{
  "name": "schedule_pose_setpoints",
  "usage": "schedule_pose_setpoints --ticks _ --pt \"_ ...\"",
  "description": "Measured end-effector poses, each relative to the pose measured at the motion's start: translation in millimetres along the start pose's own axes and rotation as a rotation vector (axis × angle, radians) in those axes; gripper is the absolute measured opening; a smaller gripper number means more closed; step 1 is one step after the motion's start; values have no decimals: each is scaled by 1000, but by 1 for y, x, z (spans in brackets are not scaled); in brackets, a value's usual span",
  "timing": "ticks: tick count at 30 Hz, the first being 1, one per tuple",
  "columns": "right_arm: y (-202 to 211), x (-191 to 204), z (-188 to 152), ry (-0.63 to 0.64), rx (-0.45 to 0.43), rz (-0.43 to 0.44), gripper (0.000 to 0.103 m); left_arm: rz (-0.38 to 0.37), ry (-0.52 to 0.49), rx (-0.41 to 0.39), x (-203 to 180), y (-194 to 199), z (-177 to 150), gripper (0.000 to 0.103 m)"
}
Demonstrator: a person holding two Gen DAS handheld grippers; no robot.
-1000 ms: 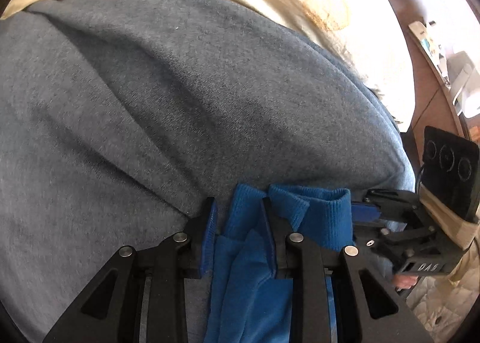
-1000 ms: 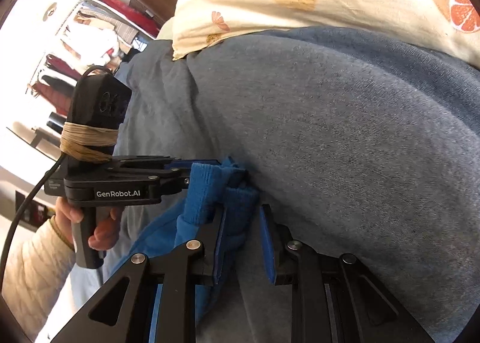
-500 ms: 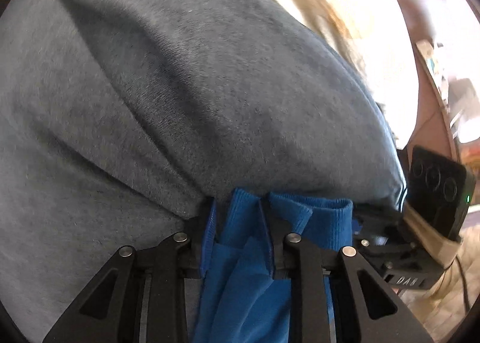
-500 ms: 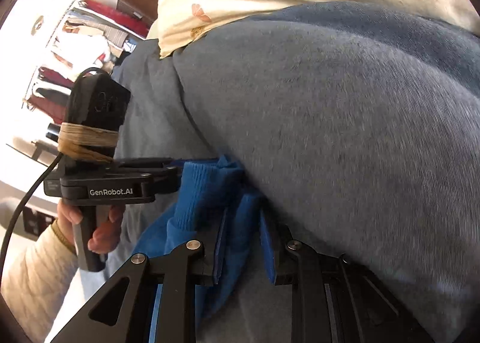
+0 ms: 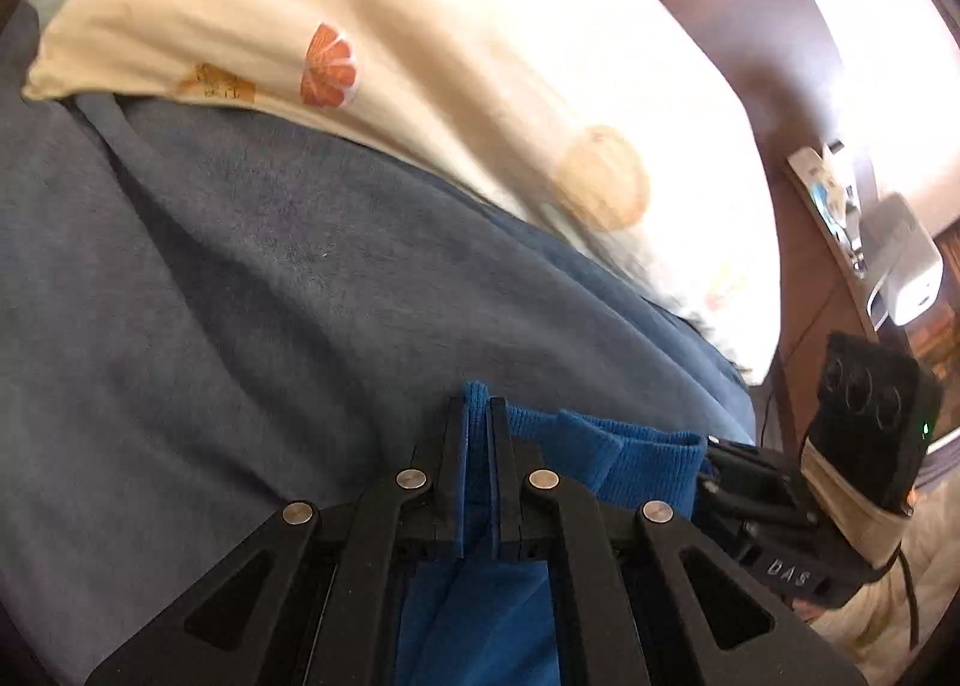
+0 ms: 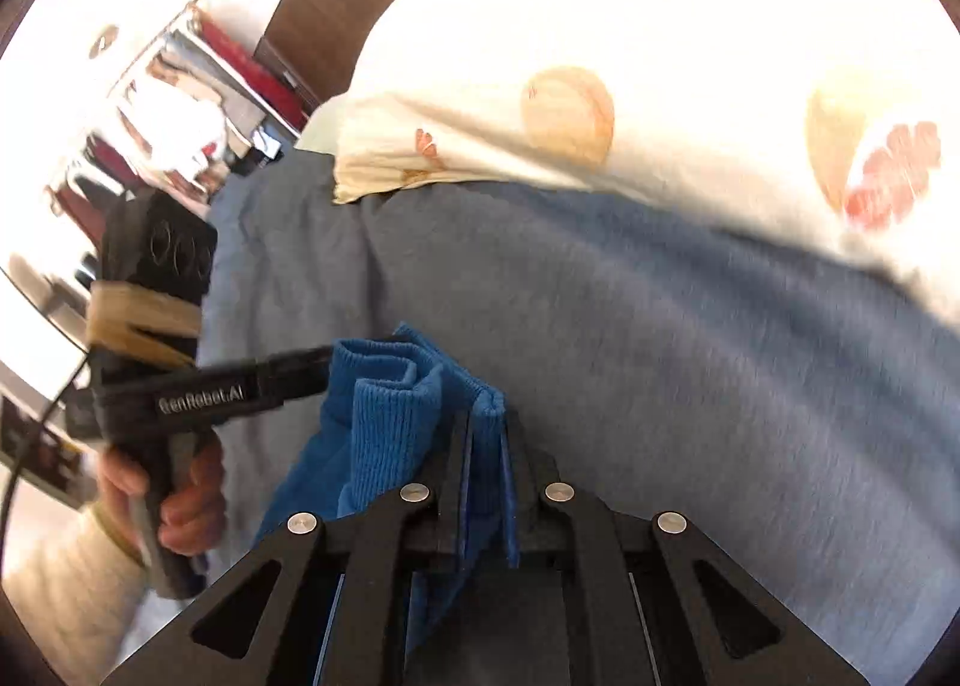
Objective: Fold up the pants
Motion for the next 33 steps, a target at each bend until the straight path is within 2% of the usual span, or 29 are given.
schedule_pose_setpoints --ticks 5,7,8,9,10,12,13,16,17,19,22,25,26,27,33 --pt "-12 -9 1 22 36 -43 9 6 42 37 11 -9 -1 9" --pt "-12 -11 1 27 47 -48 9 57 21 -8 8 6 2 19" --pt "-10 -11 2 26 50 -44 10 91 7 -37 3 15 6 36" --pt "-10 -11 3 26 57 -46 11 119 -6 -58 2 22 6 44" --pt "-8 -11 3 24 62 -48 11 136 -27 -85 -2 34 5 44" --pt "-3 -9 4 29 60 -72 13 139 -58 -80 -10 43 -1 44" --pt "0 -7 5 40 48 -101 15 159 -80 -60 -14 46 -7 44" --pt "19 -1 9 99 -22 -195 31 177 -124 -6 -18 50 -26 44" --pt "26 -1 10 101 -40 -213 31 183 -127 11 -22 47 -29 43" --pt "37 -2 12 78 -51 -181 31 183 -137 43 -25 42 -42 43" --pt "40 1 8 68 -18 -112 31 185 -148 79 -25 32 -54 40" --pt "33 5 1 90 7 -105 31 188 -129 84 -20 25 -60 27" --pt "30 5 0 88 15 -103 31 199 -118 86 -17 23 -62 15" --pt "27 6 0 84 17 -98 31 202 -112 85 -16 23 -63 7" --pt "27 20 2 111 -21 -66 31 215 -104 43 -12 40 -65 7"
Point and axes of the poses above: each gripper's, at about its wrist camera, not at the fingertips, and y roughly against the way its jaws point, x to its left, z to its top, the point moved 2 cm from there along -y, roughly the way its jaws point, and after that the axes turned 3 degrees about z, right-handed, at the moved point
